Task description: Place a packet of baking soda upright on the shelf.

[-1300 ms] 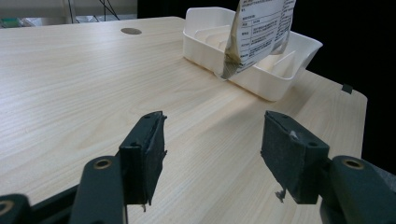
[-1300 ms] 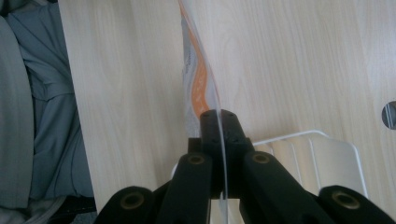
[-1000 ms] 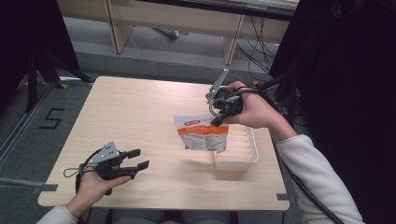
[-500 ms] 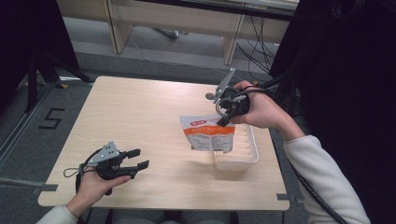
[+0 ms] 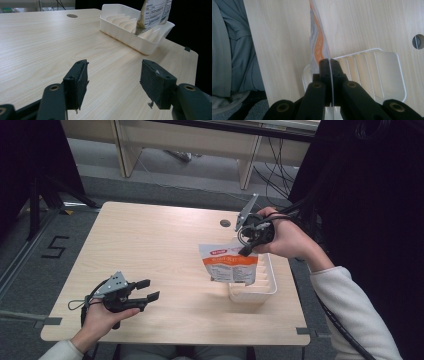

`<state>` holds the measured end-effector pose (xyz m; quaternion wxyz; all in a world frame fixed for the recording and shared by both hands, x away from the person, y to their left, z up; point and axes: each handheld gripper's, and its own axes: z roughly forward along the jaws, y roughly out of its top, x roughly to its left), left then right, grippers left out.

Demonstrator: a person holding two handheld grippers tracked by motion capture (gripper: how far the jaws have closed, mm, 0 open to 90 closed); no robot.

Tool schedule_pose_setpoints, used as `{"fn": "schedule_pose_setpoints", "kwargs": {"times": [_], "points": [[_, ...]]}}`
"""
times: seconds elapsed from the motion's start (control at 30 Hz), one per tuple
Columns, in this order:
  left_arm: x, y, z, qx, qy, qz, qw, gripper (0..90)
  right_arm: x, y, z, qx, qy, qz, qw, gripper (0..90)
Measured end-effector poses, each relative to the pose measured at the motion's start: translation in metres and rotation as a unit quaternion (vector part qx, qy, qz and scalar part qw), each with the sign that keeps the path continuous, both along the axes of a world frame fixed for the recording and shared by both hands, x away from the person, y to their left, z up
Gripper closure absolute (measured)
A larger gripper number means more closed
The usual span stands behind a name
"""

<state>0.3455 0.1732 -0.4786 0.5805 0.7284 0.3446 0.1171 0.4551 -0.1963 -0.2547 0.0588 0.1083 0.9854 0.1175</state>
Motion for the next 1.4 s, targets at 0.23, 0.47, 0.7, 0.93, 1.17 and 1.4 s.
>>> {"fn": "schedule_pose_setpoints", "kwargs": {"times": [0.23, 0.47, 0.7, 0.93, 1.17, 1.4], "points": [[0.000, 0.000, 0.000, -0.001, 0.001, 0.002, 1.0000, 38.1, -0.002, -0.007, 0.002, -0.006, 0.002, 0.001, 1.0000, 90.0], [0.000, 0.000, 0.000, -0.002, 0.001, 0.002, 1.0000, 38.1, -0.004, -0.015, 0.003, -0.013, 0.007, -0.015, 0.9998, 90.0], [0.003, -0.001, 0.000, -0.001, -0.004, -0.007, 1.0000, 38.1, -0.005, -0.024, 0.000, -0.020, 0.009, -0.015, 0.9996, 90.0], [0.003, -0.002, 0.000, -0.003, 0.002, -0.005, 1.0000, 38.1, -0.005, -0.036, -0.002, -0.025, 0.011, -0.016, 0.9995, 90.0], [0.005, -0.003, 0.000, -0.003, -0.003, -0.012, 0.9999, 38.1, -0.005, -0.042, -0.002, -0.035, 0.007, -0.021, 0.9991, 90.0], [0.005, -0.002, 0.001, -0.003, -0.003, -0.009, 1.0000, 38.0, -0.002, -0.041, -0.004, -0.051, 0.000, -0.023, 0.9984, 90.0]]}}
